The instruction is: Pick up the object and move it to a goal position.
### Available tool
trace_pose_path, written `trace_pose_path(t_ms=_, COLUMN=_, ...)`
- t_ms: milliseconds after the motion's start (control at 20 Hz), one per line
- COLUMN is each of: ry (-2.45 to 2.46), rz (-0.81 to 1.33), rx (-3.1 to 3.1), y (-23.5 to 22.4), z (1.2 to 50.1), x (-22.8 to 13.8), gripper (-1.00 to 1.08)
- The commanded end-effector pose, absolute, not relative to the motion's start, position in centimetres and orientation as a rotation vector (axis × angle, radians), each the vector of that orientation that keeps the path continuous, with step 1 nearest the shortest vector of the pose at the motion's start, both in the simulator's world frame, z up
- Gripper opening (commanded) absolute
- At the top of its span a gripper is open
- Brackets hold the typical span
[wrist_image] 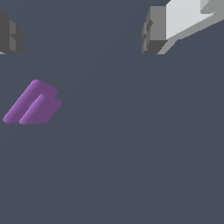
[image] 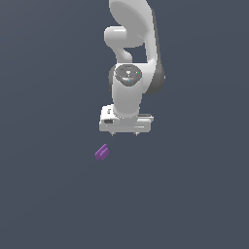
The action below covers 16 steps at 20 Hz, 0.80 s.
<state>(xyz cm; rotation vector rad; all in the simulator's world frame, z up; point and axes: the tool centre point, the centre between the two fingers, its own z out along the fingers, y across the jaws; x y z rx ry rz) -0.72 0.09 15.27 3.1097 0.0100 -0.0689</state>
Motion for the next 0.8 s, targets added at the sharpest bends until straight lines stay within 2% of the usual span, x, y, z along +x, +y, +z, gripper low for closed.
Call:
trace_pose_path(t_ms=0, ry=0.010, rz=-0.069, rx=3.110, y=0.1, z=15.3, x=-0.7, gripper=1.00)
trace_pose_path(t_ms=400, ry=0.049, rz=0.013, rx=3.096, y=0.8, z=17.7, x=0.6, gripper=1.00)
trace_pose_path(t_ms=750, ry=0.017, rz=0.013, rx=3.099, y=0.5, z=17.5, x=0.7, gripper=1.00)
